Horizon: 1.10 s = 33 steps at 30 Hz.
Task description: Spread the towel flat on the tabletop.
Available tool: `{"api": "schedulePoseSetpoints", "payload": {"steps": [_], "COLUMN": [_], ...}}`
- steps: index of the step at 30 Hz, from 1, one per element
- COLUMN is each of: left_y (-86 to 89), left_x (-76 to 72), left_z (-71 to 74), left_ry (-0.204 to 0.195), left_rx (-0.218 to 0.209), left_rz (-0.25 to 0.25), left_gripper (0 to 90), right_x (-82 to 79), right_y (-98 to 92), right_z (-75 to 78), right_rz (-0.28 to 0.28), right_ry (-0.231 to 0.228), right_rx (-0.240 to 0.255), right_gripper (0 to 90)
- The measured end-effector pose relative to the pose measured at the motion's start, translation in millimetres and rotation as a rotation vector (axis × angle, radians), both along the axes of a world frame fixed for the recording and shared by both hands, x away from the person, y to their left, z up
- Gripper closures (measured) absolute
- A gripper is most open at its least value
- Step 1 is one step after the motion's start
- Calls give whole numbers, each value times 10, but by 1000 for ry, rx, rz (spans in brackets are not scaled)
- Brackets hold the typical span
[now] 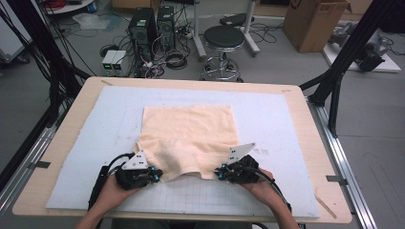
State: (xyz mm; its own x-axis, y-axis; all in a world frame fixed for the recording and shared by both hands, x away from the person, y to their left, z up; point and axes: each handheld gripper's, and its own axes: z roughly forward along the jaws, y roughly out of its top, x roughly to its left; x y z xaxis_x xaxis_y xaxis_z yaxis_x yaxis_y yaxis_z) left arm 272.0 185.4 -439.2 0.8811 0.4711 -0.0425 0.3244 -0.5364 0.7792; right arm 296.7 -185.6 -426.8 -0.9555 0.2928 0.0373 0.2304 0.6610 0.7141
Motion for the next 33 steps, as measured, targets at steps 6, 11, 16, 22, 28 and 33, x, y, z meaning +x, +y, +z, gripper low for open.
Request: {"api": "schedulePoseSetpoints", "payload": {"steps": [6, 11, 16, 22, 28, 33], "left_y": [218, 375, 452, 519, 539, 506], "left_x": [-112, -276, -505, -781, -988, -927], "left_z": [210, 334, 337, 288, 247, 293], "left_ry": [-37, -76, -91, -79, -79, -89], "left_rx": [-89, -131, -136, -141, -152, -178], "left_rz": [16, 24, 8, -7, -26, -24], "left_gripper": [859, 860, 859, 859, 807, 612], "right_x": [-100, -254, -434, -703, -932, -888], "right_y": [-87, -91, -13, 106, 198, 215], "right_z": [158, 302, 367, 284, 154, 200], "right_rz": [2, 27, 73, 130, 180, 170], "right_ry": [0, -16, -14, 19, 69, 62], "right_rx": [72, 129, 145, 128, 130, 159], "right_gripper": [865, 864, 864, 864, 833, 660]}}
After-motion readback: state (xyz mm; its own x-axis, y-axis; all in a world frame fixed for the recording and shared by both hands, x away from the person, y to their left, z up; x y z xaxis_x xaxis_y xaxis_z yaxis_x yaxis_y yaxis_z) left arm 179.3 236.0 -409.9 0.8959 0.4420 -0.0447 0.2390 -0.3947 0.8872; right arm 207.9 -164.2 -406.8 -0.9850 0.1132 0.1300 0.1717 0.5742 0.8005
